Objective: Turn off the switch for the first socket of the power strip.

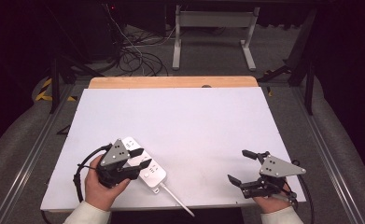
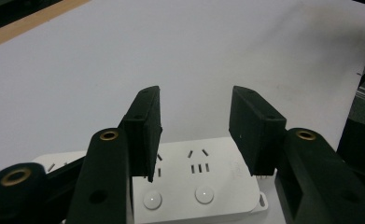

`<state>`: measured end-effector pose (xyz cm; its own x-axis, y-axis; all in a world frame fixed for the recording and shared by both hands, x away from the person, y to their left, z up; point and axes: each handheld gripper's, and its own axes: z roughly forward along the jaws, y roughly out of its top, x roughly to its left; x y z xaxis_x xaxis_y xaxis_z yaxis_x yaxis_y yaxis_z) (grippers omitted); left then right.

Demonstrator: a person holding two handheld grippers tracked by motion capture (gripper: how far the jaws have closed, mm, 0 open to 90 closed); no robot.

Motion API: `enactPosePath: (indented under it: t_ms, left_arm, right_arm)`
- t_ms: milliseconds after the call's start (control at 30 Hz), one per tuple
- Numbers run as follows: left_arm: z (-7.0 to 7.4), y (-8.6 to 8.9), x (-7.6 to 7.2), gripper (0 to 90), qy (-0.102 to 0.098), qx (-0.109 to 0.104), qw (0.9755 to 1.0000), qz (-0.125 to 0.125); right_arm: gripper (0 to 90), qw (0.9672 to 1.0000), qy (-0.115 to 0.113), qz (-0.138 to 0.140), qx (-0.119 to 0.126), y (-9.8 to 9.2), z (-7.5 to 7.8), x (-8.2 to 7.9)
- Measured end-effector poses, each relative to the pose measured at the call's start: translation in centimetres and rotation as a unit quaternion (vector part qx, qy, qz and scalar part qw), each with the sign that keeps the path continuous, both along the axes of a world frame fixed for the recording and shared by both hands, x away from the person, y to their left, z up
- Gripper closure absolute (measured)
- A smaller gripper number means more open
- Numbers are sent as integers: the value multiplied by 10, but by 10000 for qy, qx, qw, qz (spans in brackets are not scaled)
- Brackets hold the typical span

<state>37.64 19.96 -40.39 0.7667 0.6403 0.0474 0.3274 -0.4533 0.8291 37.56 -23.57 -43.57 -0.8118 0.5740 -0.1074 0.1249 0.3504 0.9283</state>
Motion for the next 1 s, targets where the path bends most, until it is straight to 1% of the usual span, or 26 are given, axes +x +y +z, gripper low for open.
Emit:
enactPosePath:
  t_ms: [67, 133, 167, 233, 300, 500, 533, 567, 600, 667, 700, 733, 767, 800, 833, 900, 967, 1000]
  left_arm:
    - [0, -2, 1, 539, 26, 6, 10000, -1]
    - [-1, -4, 5, 552, 109, 21, 9999, -35]
    - [-1, -4, 5, 554, 109, 21, 9999, -35]
    - [-2, -5, 8, 562, 177, 13, 9998, -38]
    - [-2, -7, 10, 570, 236, 41, 9996, -133]
    - [-2, -9, 10, 581, 254, 113, 9995, -116]
    - [-1, -10, 9, 615, 285, 104, 9995, -119]
    - [0, -10, 9, 644, 304, 138, 9993, -138]
    - [1, -10, 10, 644, 378, 158, 9990, -173]
    - [3, -11, 9, 743, 420, 262, 9986, -175]
    - [5, -11, 10, 792, 495, 247, 9983, -193]
    - [5, -11, 10, 830, 495, 247, 9983, -193]
    - [5, -10, 10, 830, 500, 258, 9982, -202]
    - [7, -11, 10, 892, 497, 390, 9979, -171]
    - [7, -11, 10, 900, 497, 390, 9979, -171]
    - [7, -13, 10, 900, 552, 499, 9971, -128]
    - [8, -15, 10, 900, 619, 613, 9961, -143]
    - [8, -16, 11, 900, 691, 679, 9952, -165]
  right_arm:
    - [80, 10000, -10, 5, -11, -1, 0, 0]
    - [79, 10000, 18, 20, 39, 0, 0, 1]
    - [79, 10000, 16, 34, 51, 0, 0, 1]
    - [79, 10000, 5, 46, 35, 0, 0, 1]
    - [79, 10000, 2, 39, 36, 0, 0, 0]
    - [79, 10000, 16, 48, 55, 0, 0, 1]
    - [79, 10000, 13, 56, 35, 0, 0, 1]
    - [79, 10000, 10, 55, 37, 0, 0, 1]
    - [79, 10000, 10, 55, 37, 0, 0, 1]
    - [79, 10000, 22, 46, 50, 0, 0, 1]
    - [79, 10000, 26, 56, 40, 0, 0, 1]
    - [79, 10000, 26, 56, 40, 0, 0, 1]
    - [79, 10000, 24, 55, 20, 0, 0, 1]
    - [79, 10000, 31, 67, 23, 0, -1, 1]
    - [79, 10000, 31, 67, 23, 0, -1, 1]
    - [79, 10000, 35, 55, 24, 0, -1, 1]
    - [79, 10000, 42, 60, 36, 0, -1, 1]
    - [79, 10000, 42, 61, 35, 0, -1, 1]
